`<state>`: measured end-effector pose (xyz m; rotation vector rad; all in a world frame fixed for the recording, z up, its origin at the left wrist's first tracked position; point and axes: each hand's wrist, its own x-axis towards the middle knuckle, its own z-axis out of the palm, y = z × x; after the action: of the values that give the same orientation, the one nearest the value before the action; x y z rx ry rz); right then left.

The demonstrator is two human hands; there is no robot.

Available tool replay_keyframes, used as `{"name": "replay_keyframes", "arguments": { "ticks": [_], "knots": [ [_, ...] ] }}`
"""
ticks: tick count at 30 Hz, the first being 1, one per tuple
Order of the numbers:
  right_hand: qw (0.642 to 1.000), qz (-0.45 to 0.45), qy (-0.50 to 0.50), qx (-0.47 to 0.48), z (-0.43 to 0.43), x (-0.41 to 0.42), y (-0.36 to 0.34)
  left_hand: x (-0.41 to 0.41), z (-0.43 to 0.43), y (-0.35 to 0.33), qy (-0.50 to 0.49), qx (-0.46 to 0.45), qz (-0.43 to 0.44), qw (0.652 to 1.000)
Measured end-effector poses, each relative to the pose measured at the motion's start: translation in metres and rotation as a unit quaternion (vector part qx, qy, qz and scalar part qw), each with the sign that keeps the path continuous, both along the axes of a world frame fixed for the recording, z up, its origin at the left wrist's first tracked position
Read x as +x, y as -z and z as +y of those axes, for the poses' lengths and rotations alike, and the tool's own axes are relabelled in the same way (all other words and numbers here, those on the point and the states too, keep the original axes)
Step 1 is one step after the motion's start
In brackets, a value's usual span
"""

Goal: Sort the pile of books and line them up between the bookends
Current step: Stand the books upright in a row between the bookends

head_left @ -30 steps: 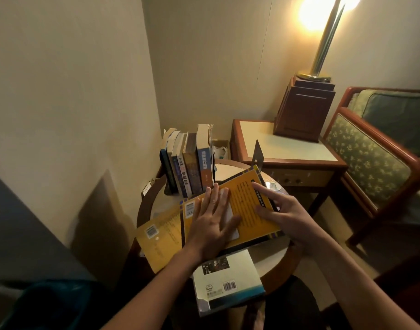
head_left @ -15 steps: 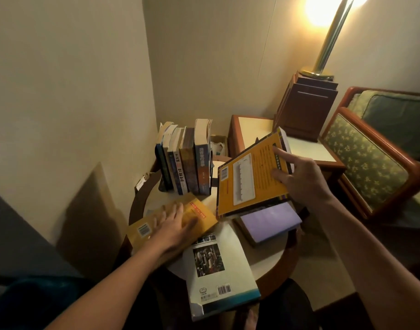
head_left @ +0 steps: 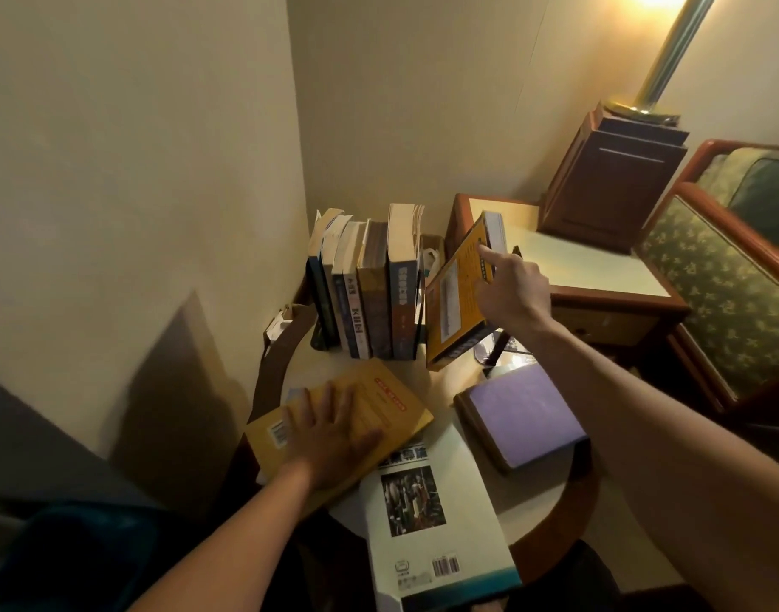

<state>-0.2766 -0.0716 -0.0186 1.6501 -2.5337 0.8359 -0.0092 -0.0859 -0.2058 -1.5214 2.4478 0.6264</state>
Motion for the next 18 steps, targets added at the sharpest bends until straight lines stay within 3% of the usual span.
{"name": "replay_keyframes", "arguments": {
  "ticks": [4, 8, 10, 18],
  "knots": [
    [0.996, 0.031, -0.050, 0.067, -0.033, -0.002, 0.001, 0.001, 0.002, 0.003, 0.007, -0.015, 0.010, 1.000],
    [0.976, -0.057, -0.147, 0.152, -0.053, -0.006, -0.007, 0.003, 0.003, 0.007, 0.015, -0.029, 0.008, 0.999],
    [0.964, -0.049, -0.188, 0.181, -0.052, -0.005, 0.001, 0.003, 0.003, 0.009, 0.014, -0.024, 0.016, 1.000],
    [0.981, -0.030, -0.185, 0.041, -0.044, 0.000, 0.041, -0.003, -0.001, -0.001, 0.002, 0.020, -0.012, 1.000]
  ]
}}
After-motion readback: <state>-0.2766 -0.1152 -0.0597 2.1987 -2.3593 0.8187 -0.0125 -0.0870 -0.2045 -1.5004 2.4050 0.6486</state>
